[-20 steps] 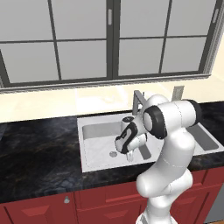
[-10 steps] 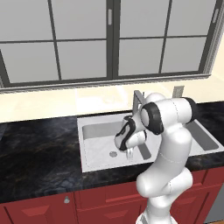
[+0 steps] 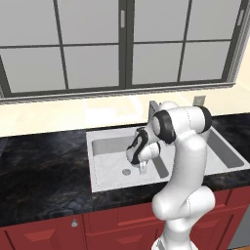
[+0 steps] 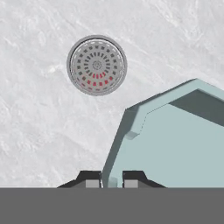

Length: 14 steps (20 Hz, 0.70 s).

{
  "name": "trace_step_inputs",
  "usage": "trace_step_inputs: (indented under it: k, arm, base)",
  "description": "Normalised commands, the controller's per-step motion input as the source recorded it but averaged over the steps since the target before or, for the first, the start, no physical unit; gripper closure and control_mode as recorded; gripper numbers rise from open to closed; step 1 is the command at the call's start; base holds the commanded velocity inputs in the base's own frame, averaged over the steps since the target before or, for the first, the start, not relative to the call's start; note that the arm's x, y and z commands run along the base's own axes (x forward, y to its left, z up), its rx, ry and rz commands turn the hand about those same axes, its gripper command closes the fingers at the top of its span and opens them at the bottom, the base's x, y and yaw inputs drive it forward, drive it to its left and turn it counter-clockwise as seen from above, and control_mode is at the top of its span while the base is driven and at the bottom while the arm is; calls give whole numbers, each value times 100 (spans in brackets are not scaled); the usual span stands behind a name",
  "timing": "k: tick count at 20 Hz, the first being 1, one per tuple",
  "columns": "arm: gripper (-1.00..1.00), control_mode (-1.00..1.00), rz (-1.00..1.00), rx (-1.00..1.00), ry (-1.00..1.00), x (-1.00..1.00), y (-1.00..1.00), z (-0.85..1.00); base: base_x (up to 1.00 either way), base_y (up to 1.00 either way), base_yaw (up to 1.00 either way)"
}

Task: Place the tupperware in the left basin and the cup in the right basin of the sink.

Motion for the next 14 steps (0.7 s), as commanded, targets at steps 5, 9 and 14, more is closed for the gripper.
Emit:
trace_step_inputs:
  k: [5, 9, 14]
  arm:
    - [100, -100, 0, 0, 4, 20, 0, -50]
    - [100, -100, 0, 0, 1, 13, 1, -38]
    - [100, -100, 0, 0, 3, 14, 4, -11]
  base:
    - [0, 0, 0]
    - [0, 0, 0]
    - [0, 0, 0]
